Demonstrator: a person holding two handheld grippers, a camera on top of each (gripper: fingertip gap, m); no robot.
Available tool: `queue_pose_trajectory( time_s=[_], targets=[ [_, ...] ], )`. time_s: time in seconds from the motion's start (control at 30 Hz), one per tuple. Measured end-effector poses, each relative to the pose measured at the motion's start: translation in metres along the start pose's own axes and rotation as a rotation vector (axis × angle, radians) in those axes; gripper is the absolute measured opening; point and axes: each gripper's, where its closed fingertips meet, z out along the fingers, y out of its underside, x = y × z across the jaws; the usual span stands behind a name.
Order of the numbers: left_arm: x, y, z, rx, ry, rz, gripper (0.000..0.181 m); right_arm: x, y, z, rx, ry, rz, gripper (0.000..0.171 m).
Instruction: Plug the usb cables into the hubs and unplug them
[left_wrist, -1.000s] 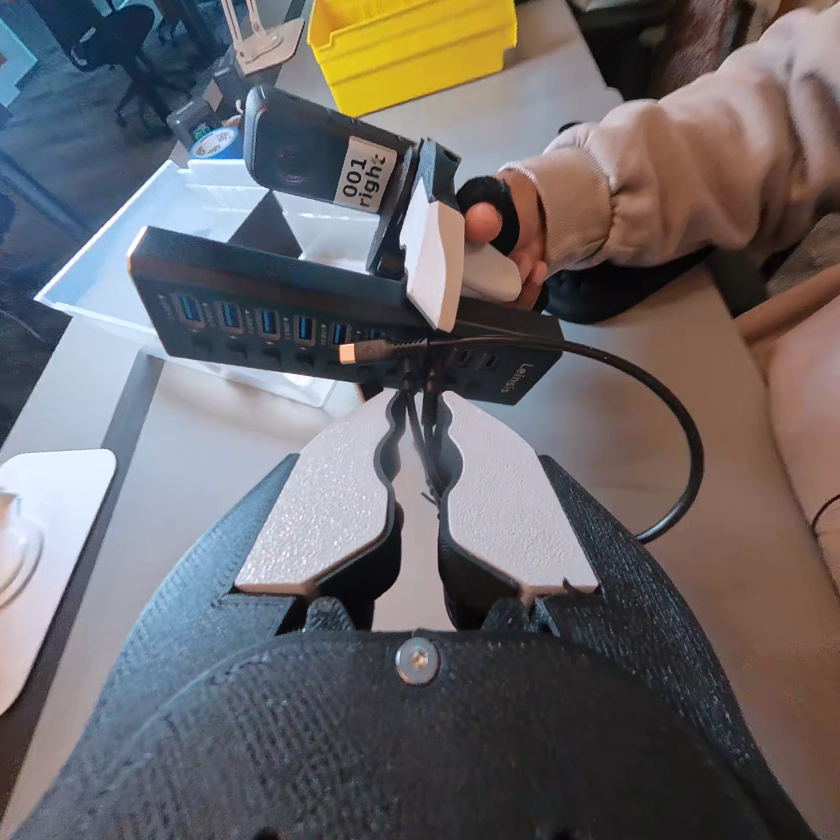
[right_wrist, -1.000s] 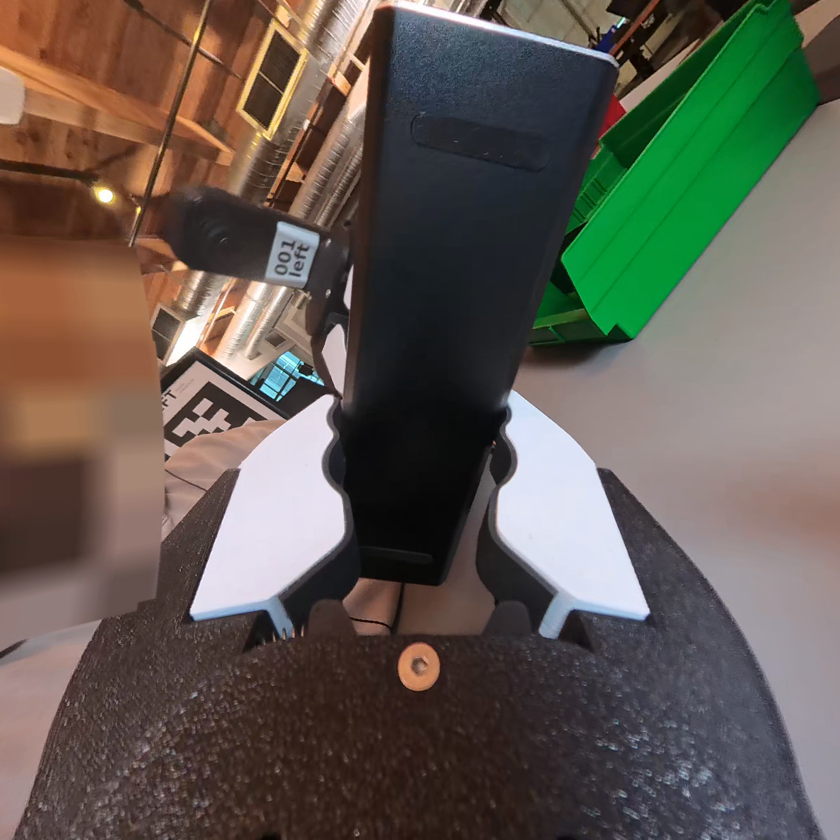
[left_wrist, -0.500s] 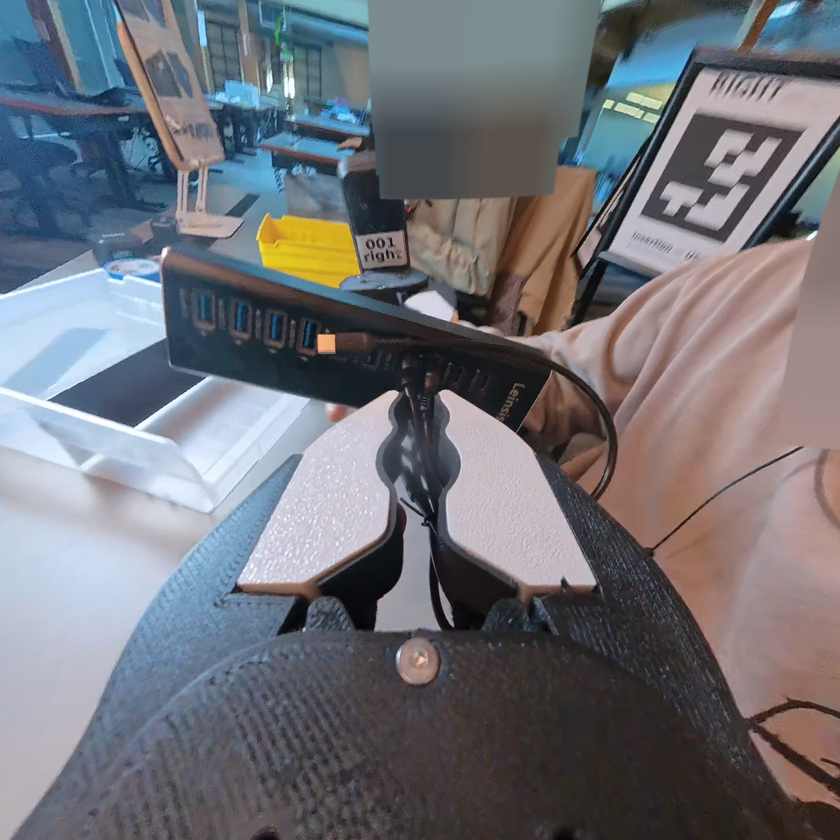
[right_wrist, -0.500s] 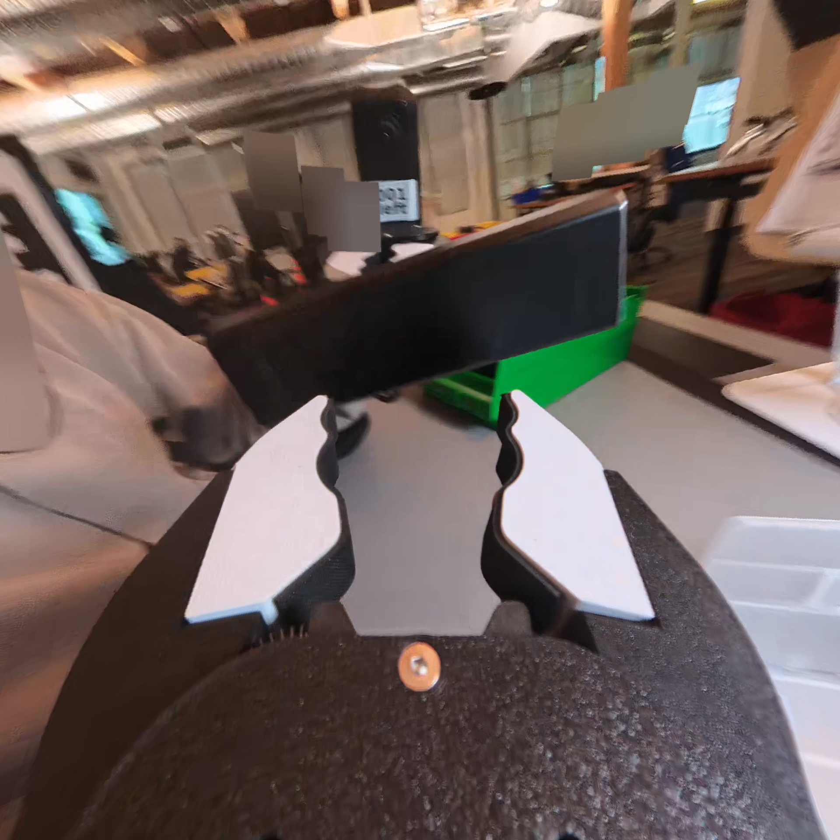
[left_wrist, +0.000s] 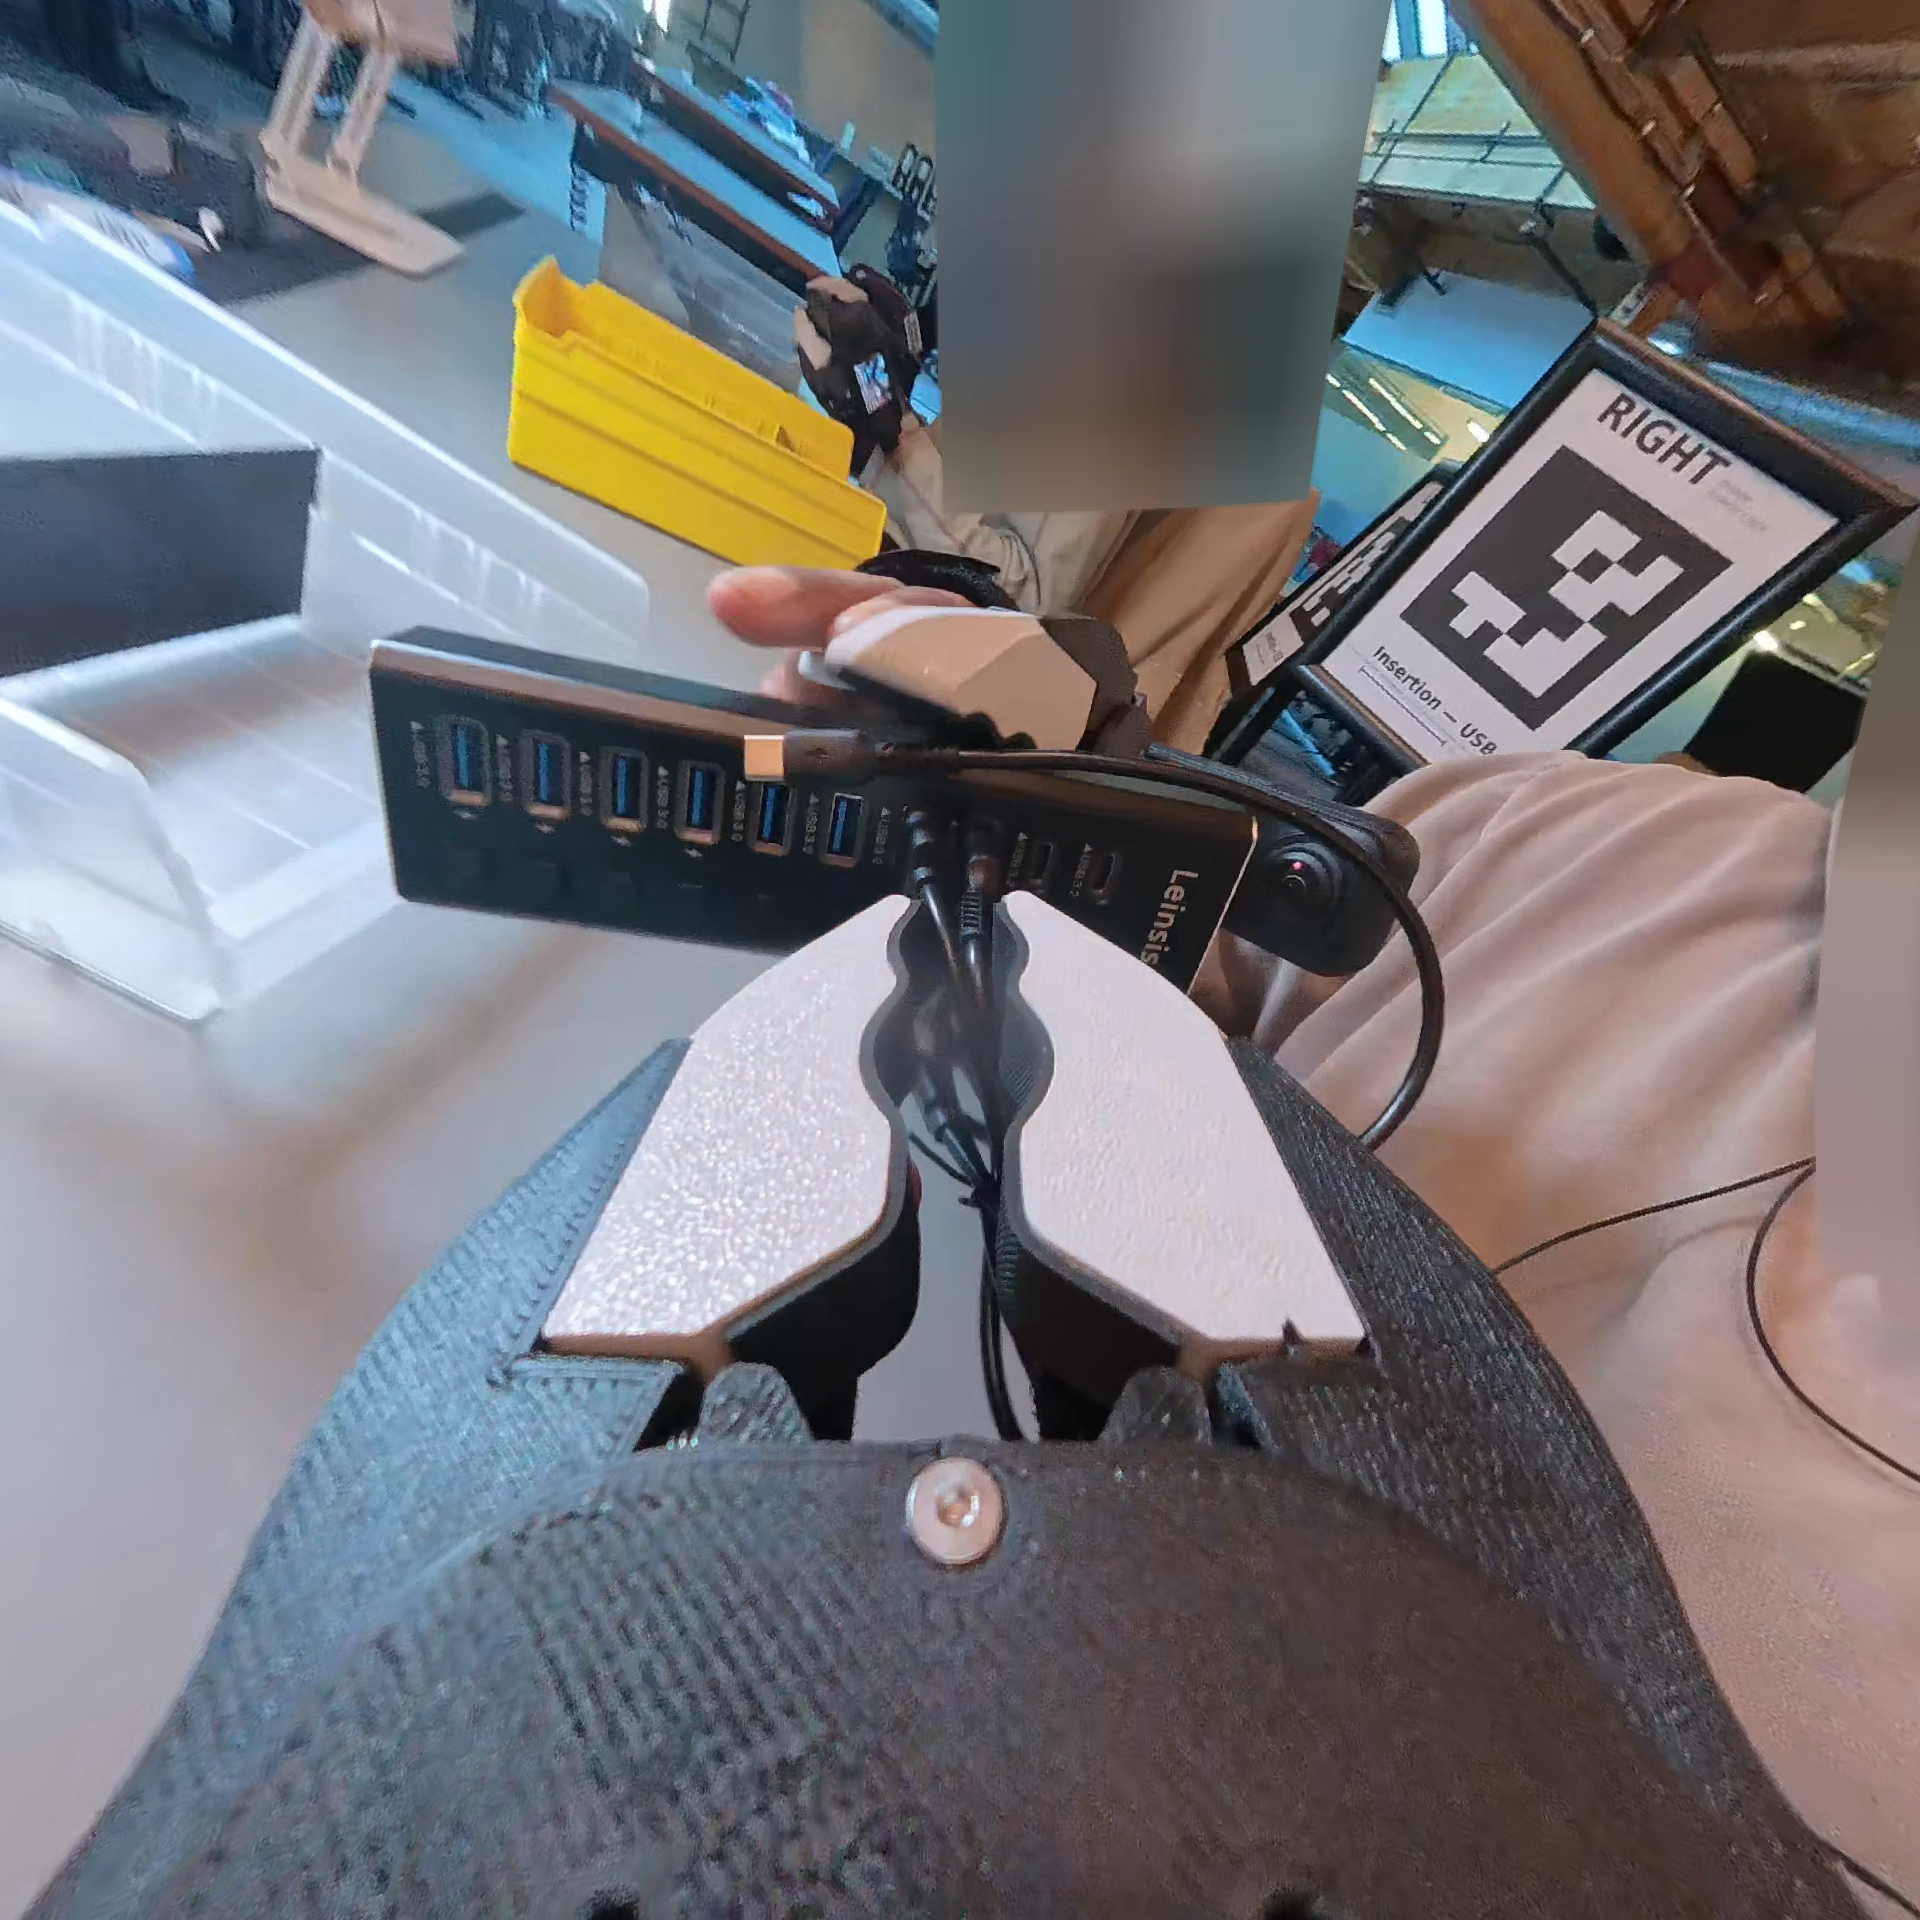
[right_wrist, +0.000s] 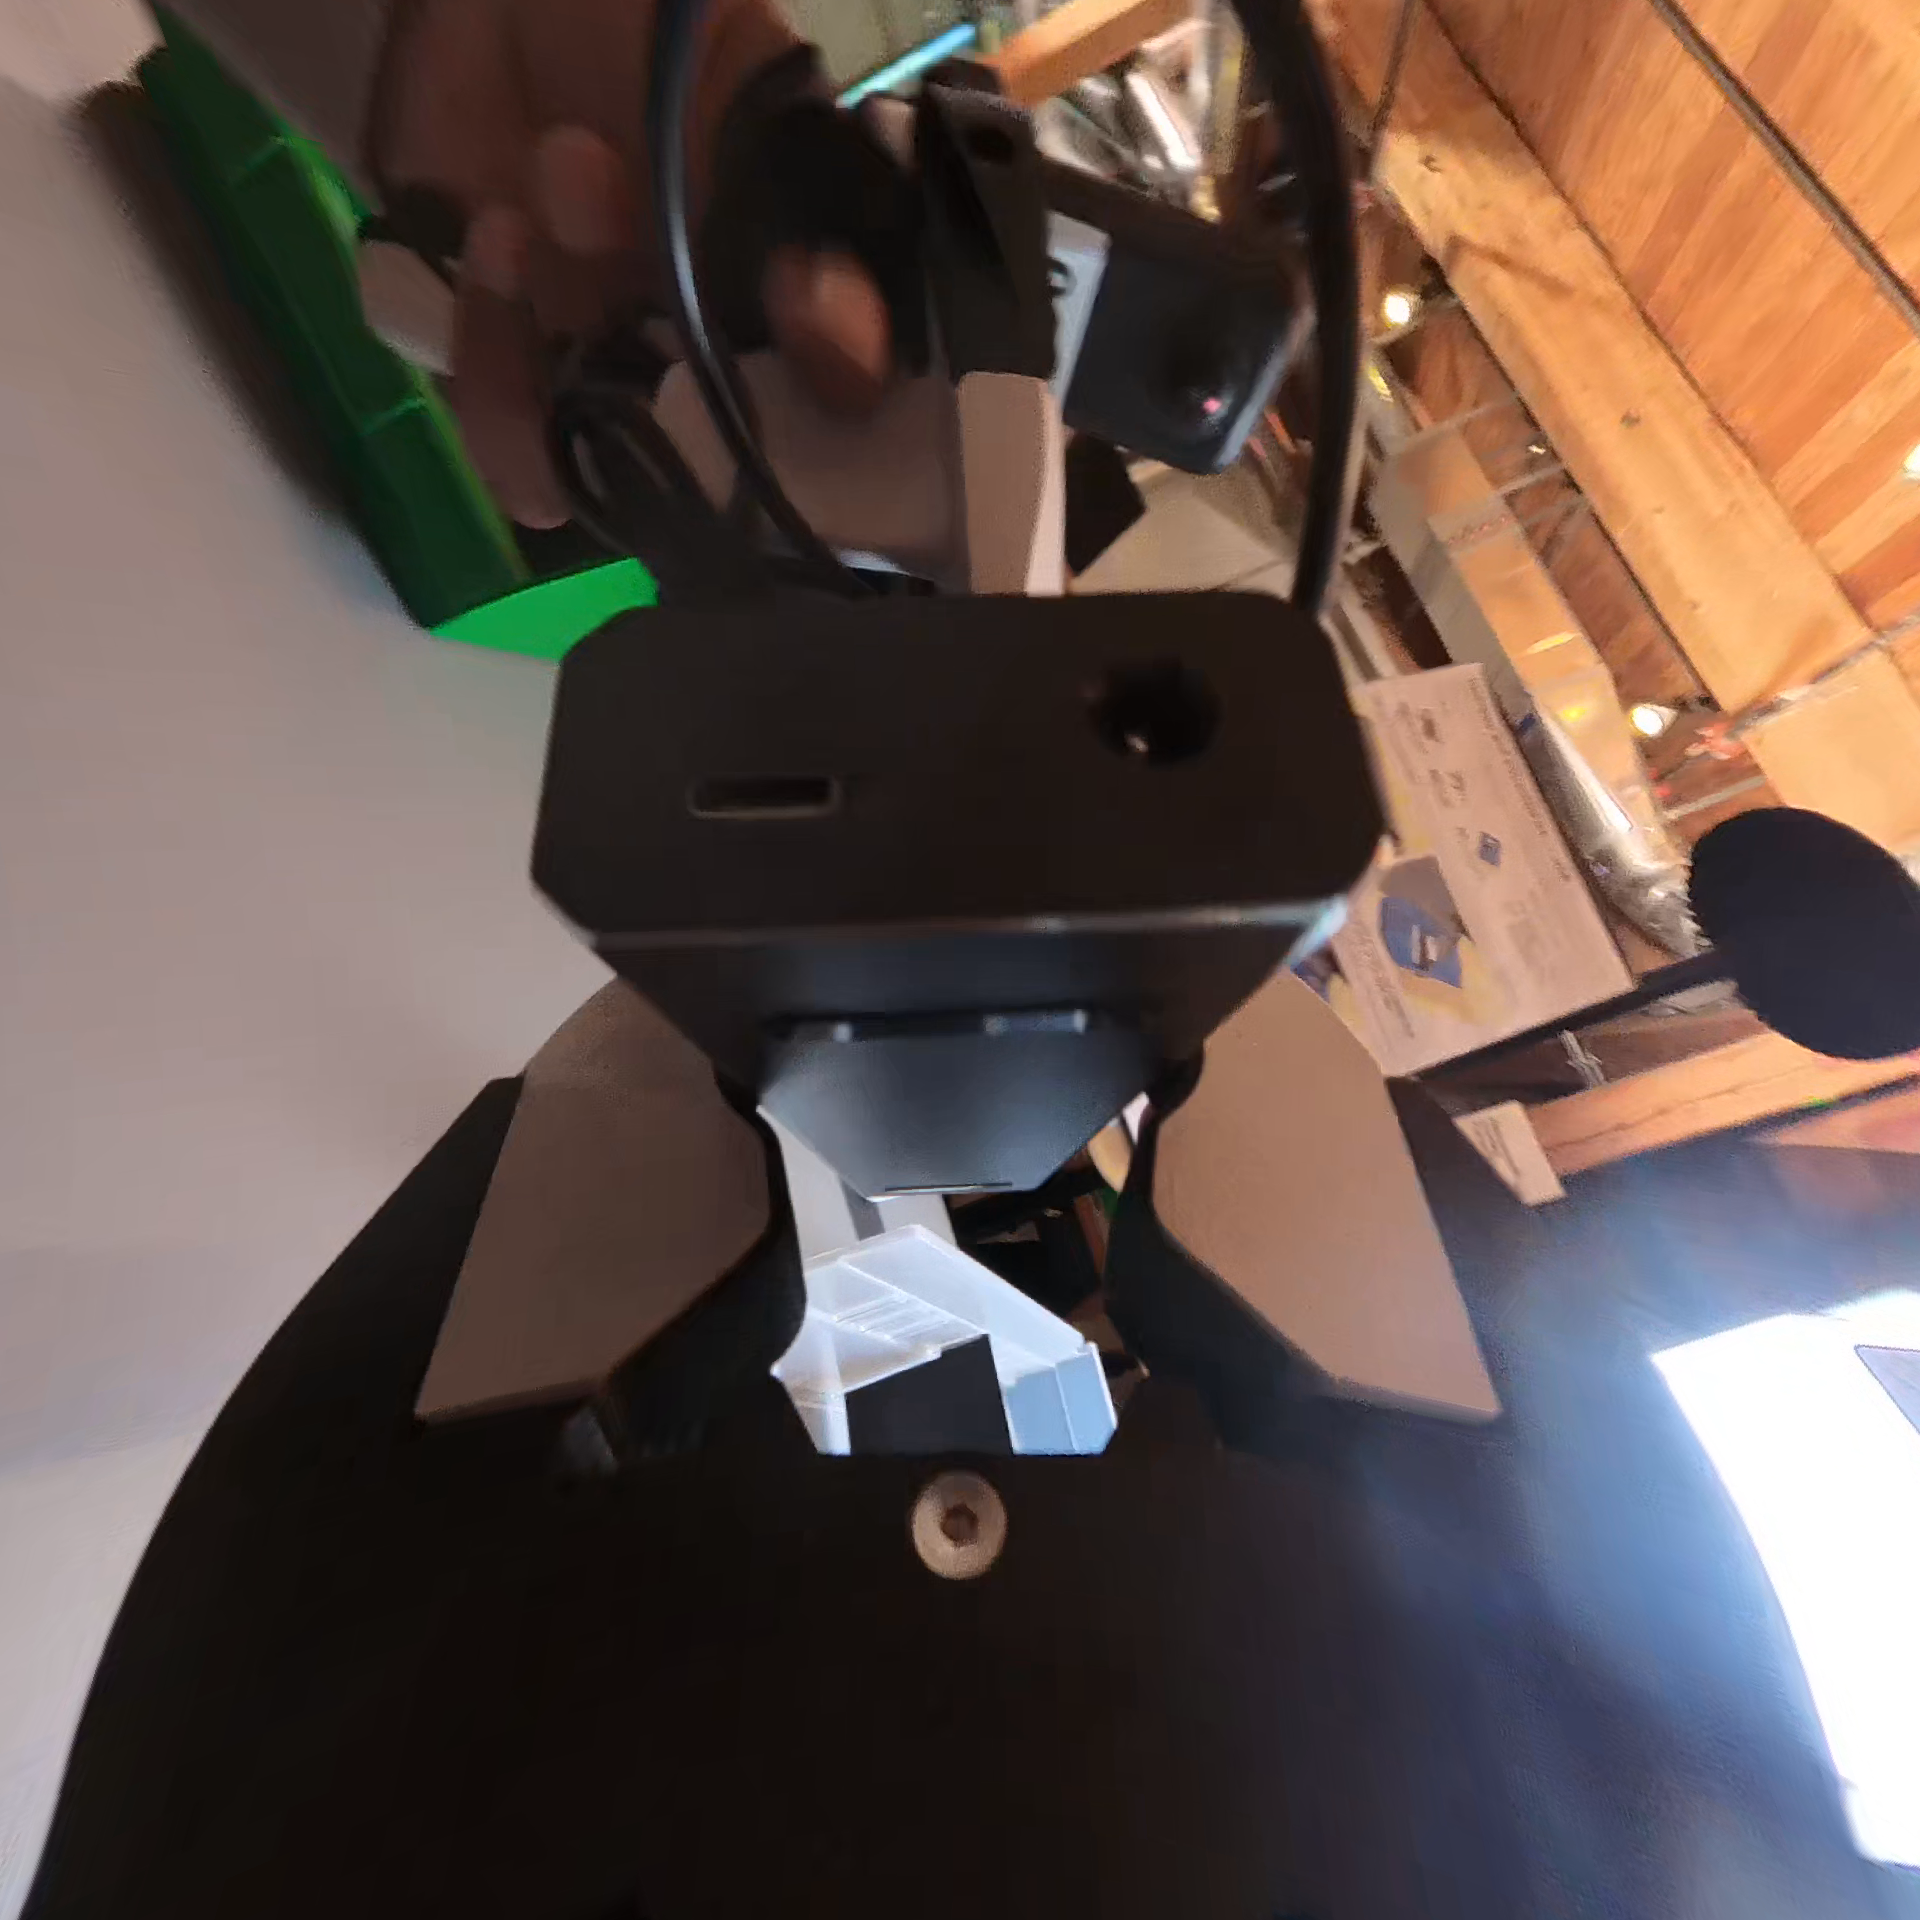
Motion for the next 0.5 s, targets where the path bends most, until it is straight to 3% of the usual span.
queue_pose_trajectory(
  time_s=[0.17, 0.27, 0.37, 0.5],
  targets=[
    [0.0, -0.003, 0.004, 0.03, 0.02, -0.041, 0.015, -0.004, 0.002, -0.002, 0.008, -0.099, 0.214, 0.071],
    [0.002, -0.01, -0.003, 0.036, 0.001, 0.009, 0.025, -0.008, -0.006, -0.003, 0.066, -0.209, 0.449, 0.071],
    [-0.006, -0.041, -0.038, 0.152, -0.14, 0.139, 0.023, -0.011, -0.008, -0.007, 0.108, -0.332, 0.696, 0.07],
    [0.0, -0.095, -0.112, 0.391, -0.37, 0.267, 0.017, -0.01, -0.008, -0.011, 0.136, -0.484, 0.97, 0.07]
  ],
)
